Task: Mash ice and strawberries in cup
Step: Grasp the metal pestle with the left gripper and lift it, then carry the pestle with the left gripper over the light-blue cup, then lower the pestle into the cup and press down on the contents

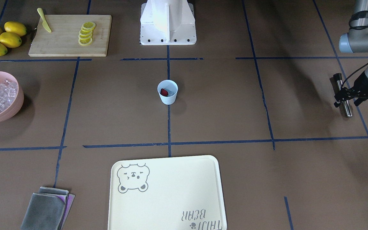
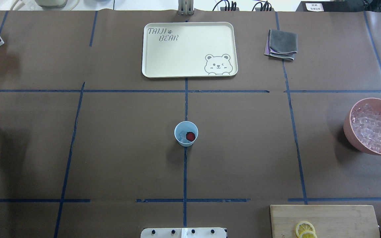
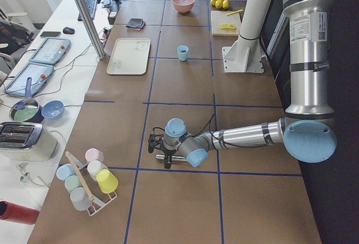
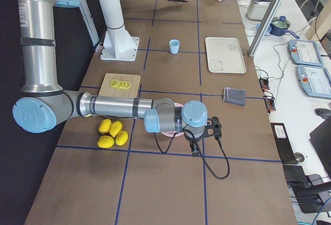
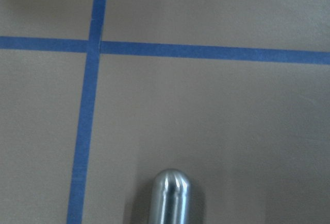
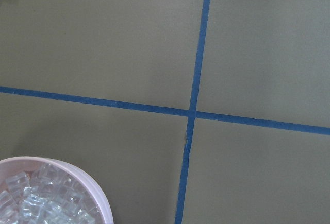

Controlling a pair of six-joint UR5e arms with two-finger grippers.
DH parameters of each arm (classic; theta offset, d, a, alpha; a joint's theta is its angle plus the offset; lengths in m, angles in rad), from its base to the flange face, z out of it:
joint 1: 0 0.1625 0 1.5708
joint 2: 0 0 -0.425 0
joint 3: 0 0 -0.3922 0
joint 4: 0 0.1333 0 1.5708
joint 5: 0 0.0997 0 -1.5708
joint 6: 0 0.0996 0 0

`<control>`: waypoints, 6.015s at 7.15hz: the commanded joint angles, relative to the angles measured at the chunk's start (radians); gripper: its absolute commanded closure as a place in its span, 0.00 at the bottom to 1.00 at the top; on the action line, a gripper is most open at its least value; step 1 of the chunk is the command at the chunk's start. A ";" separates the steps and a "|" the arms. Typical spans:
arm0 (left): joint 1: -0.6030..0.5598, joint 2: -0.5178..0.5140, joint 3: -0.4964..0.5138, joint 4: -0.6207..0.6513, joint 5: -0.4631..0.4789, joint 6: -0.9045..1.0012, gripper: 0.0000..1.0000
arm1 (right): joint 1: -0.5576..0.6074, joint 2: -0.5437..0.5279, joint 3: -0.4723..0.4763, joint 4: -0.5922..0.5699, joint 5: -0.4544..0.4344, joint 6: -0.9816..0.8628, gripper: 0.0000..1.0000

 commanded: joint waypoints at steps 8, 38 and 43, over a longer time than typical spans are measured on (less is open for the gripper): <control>-0.011 0.046 -0.122 0.011 0.009 -0.003 0.99 | 0.000 0.000 -0.003 -0.002 0.000 0.000 0.00; 0.842 -0.643 -0.234 -0.631 1.322 0.298 1.00 | -0.001 0.001 0.023 0.003 0.012 0.049 0.00; 0.840 -0.690 -0.110 -0.683 1.331 0.296 1.00 | -0.001 0.001 0.025 0.003 0.011 0.048 0.00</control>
